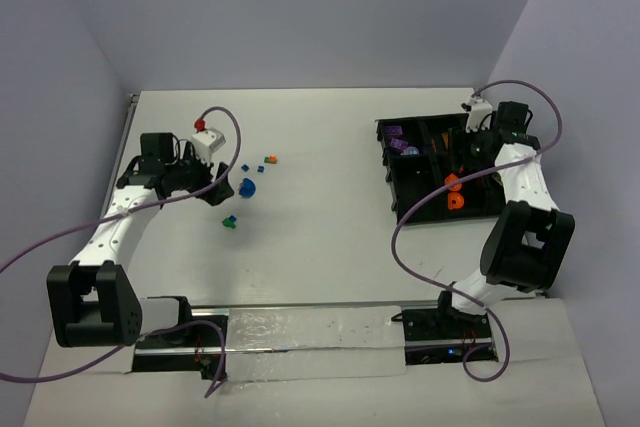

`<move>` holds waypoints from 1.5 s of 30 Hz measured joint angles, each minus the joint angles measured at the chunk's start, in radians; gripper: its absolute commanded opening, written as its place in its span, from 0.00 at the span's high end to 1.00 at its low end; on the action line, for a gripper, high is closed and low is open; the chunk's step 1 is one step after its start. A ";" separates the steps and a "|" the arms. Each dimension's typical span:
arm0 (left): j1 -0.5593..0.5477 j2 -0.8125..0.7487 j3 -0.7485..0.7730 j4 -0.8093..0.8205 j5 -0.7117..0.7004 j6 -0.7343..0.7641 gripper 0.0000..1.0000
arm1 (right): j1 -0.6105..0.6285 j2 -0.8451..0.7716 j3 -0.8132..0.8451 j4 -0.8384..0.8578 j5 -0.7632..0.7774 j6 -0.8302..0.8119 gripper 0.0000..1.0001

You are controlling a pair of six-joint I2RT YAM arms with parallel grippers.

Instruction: Sort the legos into containers by color

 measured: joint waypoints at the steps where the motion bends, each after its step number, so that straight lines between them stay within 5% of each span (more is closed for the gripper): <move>1: 0.017 -0.003 -0.013 -0.041 0.002 0.072 0.13 | 0.010 -0.015 0.000 -0.002 -0.012 0.008 0.18; 3: 0.050 -0.018 -0.051 -0.107 0.005 0.216 0.09 | 0.042 -0.046 0.000 -0.002 -0.030 0.021 0.10; 9: 0.073 -0.045 -0.164 -0.207 0.016 0.486 0.10 | 0.165 -0.089 0.000 -0.001 -0.064 0.062 0.08; 19: -0.057 0.031 -0.215 -0.070 -0.124 0.313 0.06 | 0.231 -0.110 -0.002 0.000 -0.072 0.114 0.07; 32: -0.139 0.149 -0.225 0.036 -0.275 0.132 0.14 | 0.233 -0.119 -0.003 0.001 -0.066 0.121 0.07; 45: -0.196 0.178 -0.204 0.062 -0.282 0.085 0.41 | 0.233 -0.119 -0.008 0.001 -0.065 0.121 0.07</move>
